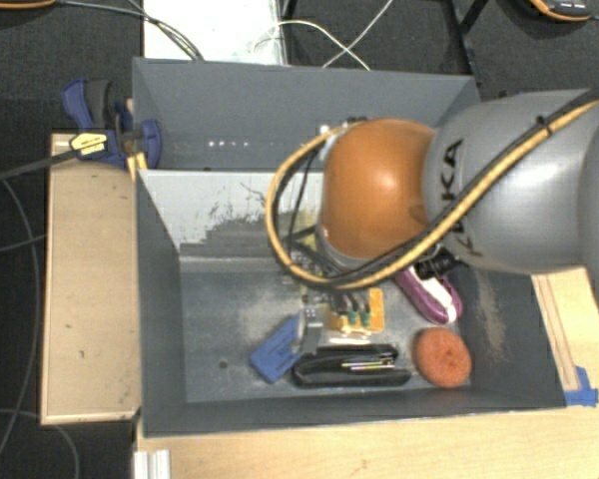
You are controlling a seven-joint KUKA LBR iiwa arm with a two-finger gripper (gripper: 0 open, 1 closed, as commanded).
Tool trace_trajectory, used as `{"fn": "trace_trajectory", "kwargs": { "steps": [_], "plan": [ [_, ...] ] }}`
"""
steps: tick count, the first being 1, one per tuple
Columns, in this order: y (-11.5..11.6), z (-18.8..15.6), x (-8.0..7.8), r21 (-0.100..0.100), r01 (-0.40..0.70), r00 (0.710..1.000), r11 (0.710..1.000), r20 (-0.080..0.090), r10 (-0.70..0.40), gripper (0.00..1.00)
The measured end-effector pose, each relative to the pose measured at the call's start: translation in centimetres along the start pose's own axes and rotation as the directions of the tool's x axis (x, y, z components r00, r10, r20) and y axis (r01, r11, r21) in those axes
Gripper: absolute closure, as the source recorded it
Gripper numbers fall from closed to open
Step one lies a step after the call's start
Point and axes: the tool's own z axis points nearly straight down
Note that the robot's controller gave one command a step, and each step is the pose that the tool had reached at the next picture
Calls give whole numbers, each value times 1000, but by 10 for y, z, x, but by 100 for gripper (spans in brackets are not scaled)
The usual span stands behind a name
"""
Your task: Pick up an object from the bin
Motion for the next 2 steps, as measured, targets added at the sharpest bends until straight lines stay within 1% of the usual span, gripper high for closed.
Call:
{"fn": "trace_trajectory", "kwargs": {
  "steps": [1,2],
  "plan": [
    [-1,-5,-2,-1,-6,1000,1000,8,6,0],
    [10,114,18,-1,251,968,968,-4,-251,0]
  ]
}}
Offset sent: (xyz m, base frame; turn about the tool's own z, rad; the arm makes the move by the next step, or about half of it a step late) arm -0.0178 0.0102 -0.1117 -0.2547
